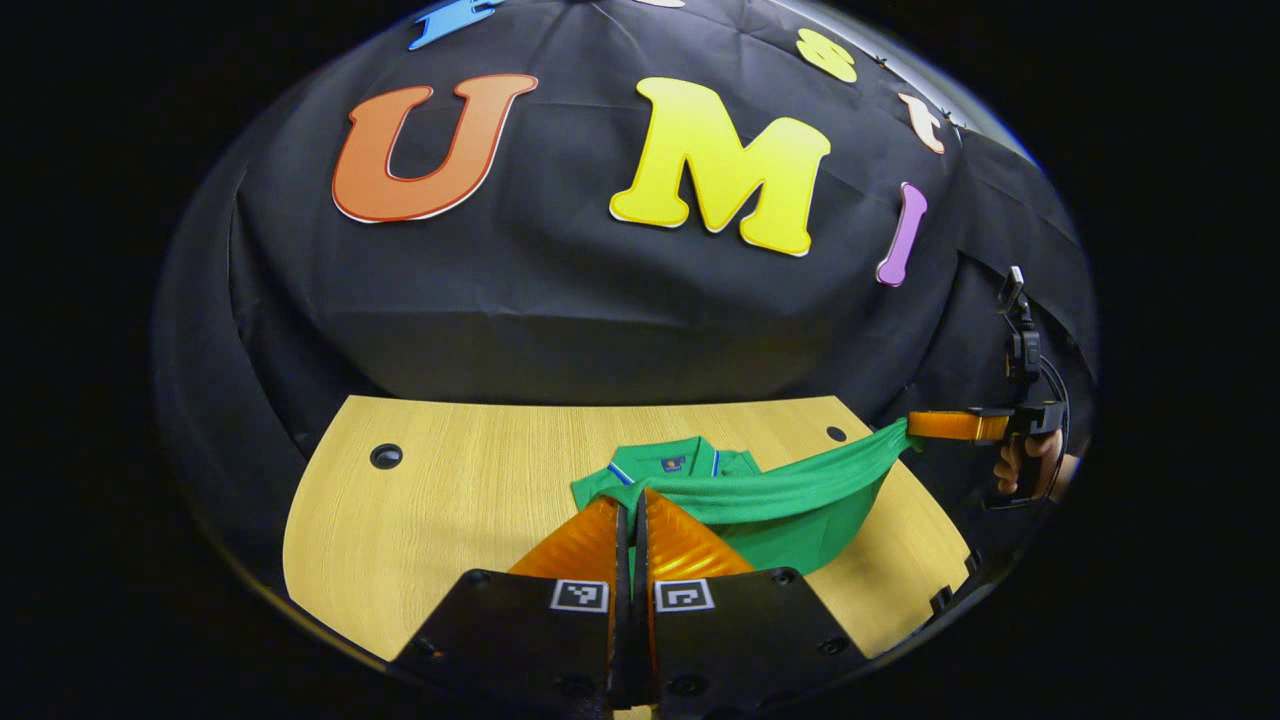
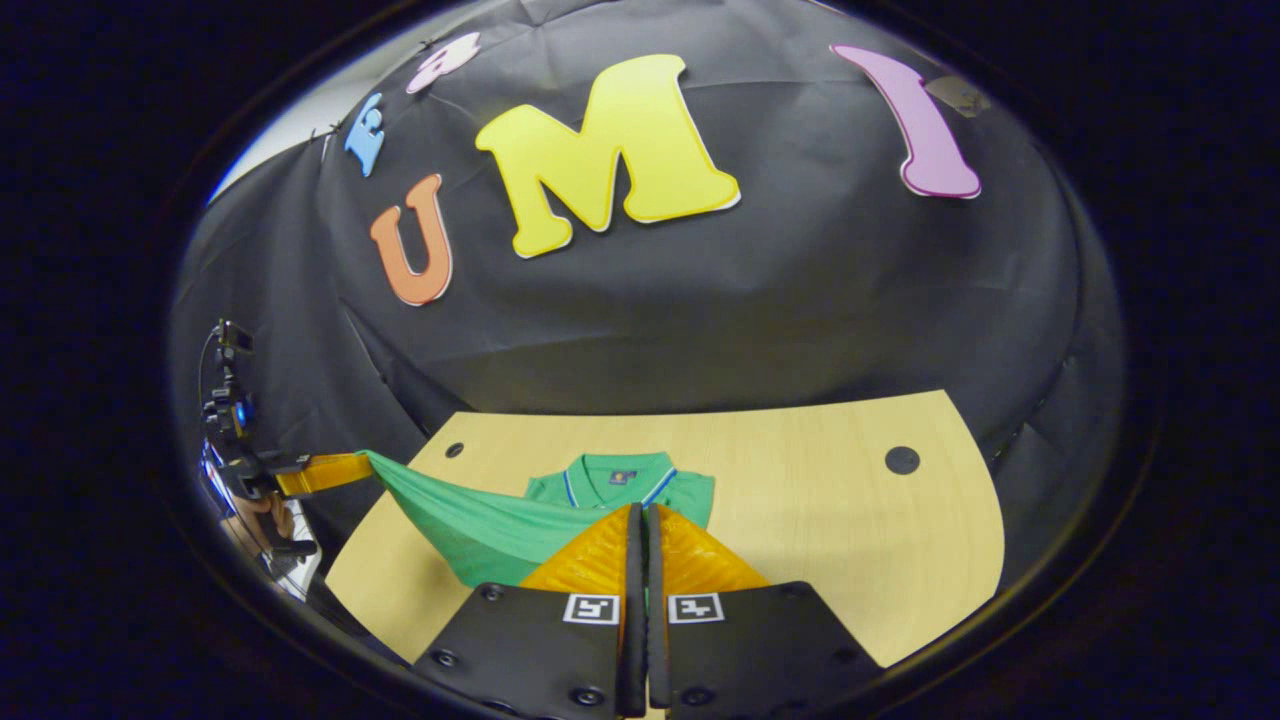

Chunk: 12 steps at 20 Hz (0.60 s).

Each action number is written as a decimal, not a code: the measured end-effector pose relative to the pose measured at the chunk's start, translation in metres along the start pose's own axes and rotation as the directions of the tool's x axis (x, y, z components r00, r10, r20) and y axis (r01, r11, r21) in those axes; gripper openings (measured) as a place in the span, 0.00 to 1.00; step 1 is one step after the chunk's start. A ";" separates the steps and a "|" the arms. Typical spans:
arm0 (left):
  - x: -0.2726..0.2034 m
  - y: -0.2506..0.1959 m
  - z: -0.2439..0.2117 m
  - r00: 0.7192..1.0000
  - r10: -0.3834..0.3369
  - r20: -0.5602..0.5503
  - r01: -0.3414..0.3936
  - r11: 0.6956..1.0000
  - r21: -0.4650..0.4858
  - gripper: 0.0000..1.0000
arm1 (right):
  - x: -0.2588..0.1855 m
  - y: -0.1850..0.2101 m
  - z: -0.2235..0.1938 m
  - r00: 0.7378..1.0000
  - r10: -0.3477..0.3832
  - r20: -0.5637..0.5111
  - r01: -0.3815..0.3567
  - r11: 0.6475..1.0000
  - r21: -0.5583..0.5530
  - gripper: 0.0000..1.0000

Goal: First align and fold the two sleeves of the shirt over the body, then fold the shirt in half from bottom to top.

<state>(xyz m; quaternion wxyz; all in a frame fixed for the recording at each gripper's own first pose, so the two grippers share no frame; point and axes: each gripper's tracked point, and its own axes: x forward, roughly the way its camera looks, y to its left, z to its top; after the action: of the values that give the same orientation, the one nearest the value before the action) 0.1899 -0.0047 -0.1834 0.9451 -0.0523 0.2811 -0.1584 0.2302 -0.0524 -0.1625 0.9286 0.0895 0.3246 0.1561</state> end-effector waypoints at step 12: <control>0.128 0.050 -0.021 0.995 0.095 -0.015 -0.094 0.994 0.056 0.03 | 0.139 -0.034 0.004 0.999 -0.036 0.030 0.035 0.999 0.038 0.03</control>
<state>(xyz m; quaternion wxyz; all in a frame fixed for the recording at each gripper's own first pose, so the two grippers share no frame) 0.2936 0.0002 -0.2764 0.9501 -0.0113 0.2870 -0.1216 0.3436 -0.0360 -0.2480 0.9341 0.1036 0.3150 0.1320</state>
